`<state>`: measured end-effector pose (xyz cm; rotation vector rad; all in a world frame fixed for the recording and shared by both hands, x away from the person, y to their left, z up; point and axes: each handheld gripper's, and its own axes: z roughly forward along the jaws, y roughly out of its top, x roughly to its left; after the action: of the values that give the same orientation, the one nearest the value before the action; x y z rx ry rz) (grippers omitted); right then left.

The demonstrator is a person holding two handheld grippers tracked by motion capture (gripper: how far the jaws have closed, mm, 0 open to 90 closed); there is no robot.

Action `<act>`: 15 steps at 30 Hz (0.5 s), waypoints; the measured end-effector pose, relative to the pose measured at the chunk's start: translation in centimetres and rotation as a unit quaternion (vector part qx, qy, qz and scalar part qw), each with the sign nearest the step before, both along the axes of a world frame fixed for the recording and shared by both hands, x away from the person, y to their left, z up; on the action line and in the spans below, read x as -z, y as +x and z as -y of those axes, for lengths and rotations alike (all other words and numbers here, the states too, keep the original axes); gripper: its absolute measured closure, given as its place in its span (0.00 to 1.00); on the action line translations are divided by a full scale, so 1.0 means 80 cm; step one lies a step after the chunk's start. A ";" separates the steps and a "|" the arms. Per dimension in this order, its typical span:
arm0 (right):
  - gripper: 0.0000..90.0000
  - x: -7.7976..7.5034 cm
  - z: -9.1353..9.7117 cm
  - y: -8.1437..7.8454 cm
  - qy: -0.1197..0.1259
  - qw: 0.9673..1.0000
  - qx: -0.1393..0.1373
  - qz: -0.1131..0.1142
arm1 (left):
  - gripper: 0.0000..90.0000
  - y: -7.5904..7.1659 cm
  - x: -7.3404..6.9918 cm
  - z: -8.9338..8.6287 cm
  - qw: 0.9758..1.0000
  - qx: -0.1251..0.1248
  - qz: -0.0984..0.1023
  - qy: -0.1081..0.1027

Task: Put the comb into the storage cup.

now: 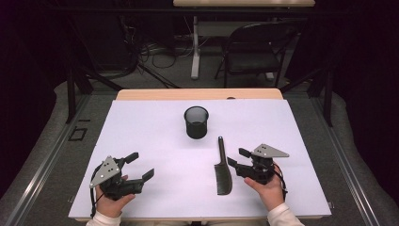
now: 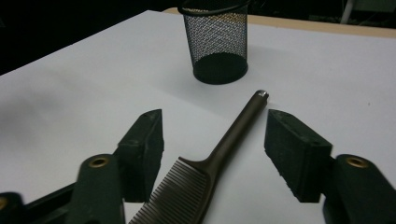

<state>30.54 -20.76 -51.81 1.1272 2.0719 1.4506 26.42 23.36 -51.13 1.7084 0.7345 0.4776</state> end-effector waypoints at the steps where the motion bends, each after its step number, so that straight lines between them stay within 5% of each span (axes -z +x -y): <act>1: 0.44 0.000 0.000 0.000 0.000 1.000 0.000 0.000 | 0.18 0.000 0.000 0.000 1.000 0.000 0.000 0.000; 10: 0.46 -0.015 -0.016 0.032 0.014 1.000 -0.003 0.013 | 0.18 0.000 0.000 0.001 1.000 -0.002 -0.001 -0.002; 12: 0.37 -0.018 -0.023 0.045 0.020 1.000 -0.006 -0.004 | 0.18 0.000 0.001 0.001 1.000 -0.003 -0.001 -0.001; 15: 0.41 -0.020 -0.029 0.052 0.014 1.000 -0.010 -0.003 | 0.18 0.000 0.001 0.000 1.000 -0.002 -0.002 -0.001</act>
<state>34.70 -18.42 -50.22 1.1265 2.0779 1.4921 26.43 23.35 -51.18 1.7072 0.7402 0.4768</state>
